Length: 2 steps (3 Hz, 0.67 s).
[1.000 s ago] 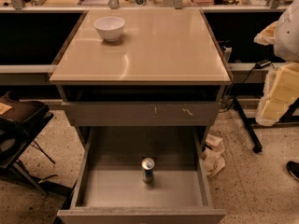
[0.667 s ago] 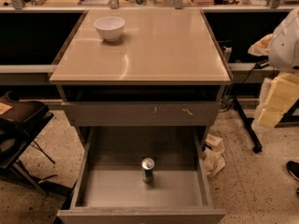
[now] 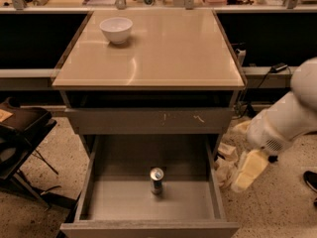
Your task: Pick redbull can from middle drawer and place on counter
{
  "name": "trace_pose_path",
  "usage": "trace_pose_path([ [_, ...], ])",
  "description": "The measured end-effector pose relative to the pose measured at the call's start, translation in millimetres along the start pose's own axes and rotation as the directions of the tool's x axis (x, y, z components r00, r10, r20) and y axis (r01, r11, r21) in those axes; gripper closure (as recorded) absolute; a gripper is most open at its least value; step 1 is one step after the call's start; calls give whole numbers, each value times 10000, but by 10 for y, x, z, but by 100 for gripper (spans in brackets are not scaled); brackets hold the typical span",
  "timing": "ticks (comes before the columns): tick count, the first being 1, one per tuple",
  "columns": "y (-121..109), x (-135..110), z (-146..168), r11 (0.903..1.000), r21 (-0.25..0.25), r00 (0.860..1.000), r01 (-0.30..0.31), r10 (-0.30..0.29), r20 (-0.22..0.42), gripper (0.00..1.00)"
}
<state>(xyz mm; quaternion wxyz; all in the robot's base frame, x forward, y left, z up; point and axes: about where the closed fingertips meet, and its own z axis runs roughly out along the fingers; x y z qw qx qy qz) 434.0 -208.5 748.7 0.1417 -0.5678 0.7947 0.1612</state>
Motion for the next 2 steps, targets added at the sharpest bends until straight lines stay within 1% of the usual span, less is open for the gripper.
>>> trace_pose_path([
  [1,-119,349,1112,9893,-791,9920,-1227,1247,206,0],
  [2,-292,375,1340,9881,-491,9873,-1457,1484,565,0],
])
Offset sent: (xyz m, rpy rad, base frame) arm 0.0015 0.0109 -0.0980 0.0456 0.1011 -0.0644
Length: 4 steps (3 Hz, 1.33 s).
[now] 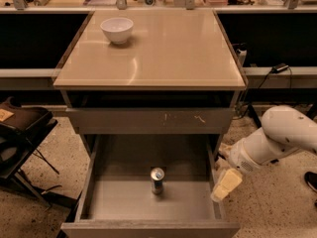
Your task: Pick redbull can from middle drawer and place on counter
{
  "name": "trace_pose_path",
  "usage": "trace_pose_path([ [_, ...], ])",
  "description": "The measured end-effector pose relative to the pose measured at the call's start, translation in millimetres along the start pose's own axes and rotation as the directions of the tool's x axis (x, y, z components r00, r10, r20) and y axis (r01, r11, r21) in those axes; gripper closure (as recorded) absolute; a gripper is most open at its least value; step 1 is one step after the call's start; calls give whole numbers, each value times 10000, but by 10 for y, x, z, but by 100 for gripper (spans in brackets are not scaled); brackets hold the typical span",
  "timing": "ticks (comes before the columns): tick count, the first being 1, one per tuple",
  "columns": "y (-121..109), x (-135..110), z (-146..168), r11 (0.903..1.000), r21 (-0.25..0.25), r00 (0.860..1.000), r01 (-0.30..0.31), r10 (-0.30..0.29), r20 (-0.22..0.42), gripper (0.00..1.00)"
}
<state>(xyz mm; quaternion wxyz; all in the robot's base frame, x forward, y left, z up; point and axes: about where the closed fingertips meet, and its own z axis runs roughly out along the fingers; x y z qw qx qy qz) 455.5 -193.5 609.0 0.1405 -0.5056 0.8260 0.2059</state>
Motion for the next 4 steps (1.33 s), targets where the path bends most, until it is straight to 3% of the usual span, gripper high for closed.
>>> trace_pose_path([
  [1,2,-14,-16,10000,32,10000,28,-28,19,0],
  [2,-158,-341,289,9995,-284,9951,114,-86,980,0],
  [3,-392,-903,640,9997,-189,9693,-165,206,2451,0],
  [4,-485,-950,673,9995,103,9639,-283,245,2651,0],
])
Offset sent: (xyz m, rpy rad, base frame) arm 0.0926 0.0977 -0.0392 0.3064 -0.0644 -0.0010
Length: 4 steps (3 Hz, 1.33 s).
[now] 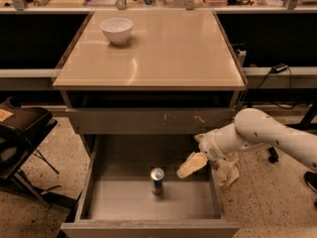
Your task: Pick redbull can from middle drawer and place on counter
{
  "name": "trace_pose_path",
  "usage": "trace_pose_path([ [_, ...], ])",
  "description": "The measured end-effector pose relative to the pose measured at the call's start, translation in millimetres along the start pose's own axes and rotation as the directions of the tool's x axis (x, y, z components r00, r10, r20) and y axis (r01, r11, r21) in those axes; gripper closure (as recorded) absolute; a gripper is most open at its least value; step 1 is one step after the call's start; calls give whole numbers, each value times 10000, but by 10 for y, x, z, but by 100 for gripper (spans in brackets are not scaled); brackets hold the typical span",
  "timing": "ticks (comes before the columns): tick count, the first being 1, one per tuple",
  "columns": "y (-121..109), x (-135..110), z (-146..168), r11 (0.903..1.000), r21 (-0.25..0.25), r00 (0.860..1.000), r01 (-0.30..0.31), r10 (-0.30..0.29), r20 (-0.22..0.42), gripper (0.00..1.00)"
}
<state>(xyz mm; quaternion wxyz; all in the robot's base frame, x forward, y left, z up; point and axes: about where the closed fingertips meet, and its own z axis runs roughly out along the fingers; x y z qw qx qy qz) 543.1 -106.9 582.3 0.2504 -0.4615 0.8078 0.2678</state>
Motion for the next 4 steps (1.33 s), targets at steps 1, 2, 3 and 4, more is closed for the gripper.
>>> trace_pose_path([
  [1,26,14,66,9985,532,9999,-147,146,40,0],
  [2,572,279,607,9901,846,9937,-1119,1114,105,0],
  [3,570,280,606,9902,849,9938,-1113,1108,105,0],
  [4,551,306,741,9827,1041,9877,-1530,1488,475,0],
])
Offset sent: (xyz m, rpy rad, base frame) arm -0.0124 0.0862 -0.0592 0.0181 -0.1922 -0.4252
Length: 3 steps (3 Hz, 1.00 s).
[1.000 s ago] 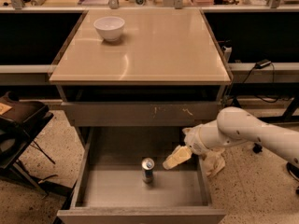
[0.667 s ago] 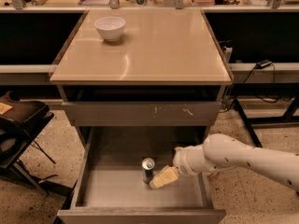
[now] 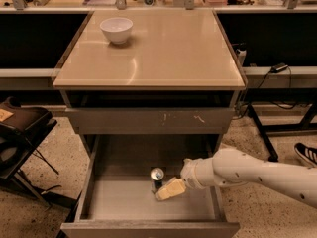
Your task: Pick redbull can from middle drawer and place on counter
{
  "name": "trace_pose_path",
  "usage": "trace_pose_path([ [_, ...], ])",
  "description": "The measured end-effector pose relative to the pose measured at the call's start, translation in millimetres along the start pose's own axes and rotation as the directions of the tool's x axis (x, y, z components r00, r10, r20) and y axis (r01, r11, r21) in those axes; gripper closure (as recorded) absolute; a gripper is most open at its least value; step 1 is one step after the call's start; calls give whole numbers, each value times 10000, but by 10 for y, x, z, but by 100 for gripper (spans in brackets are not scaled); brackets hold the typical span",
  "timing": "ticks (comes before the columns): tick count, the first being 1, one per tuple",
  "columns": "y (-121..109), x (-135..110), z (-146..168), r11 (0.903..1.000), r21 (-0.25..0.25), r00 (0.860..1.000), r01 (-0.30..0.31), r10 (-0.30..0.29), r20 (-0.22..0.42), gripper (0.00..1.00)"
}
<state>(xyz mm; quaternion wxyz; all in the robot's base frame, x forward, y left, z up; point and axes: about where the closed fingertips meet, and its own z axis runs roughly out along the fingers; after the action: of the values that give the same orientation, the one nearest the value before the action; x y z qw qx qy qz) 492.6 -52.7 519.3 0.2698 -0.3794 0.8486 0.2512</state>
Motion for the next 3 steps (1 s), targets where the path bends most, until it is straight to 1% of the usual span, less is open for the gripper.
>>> trace_pose_path([
  [1,199,14,297,9983,-287,9960,-516,535,712,0],
  [2,353,-132,384,9977,-580,9949,-358,411,923,0],
  [3,344,-121,383,9977,-563,9949,-377,428,916,0],
])
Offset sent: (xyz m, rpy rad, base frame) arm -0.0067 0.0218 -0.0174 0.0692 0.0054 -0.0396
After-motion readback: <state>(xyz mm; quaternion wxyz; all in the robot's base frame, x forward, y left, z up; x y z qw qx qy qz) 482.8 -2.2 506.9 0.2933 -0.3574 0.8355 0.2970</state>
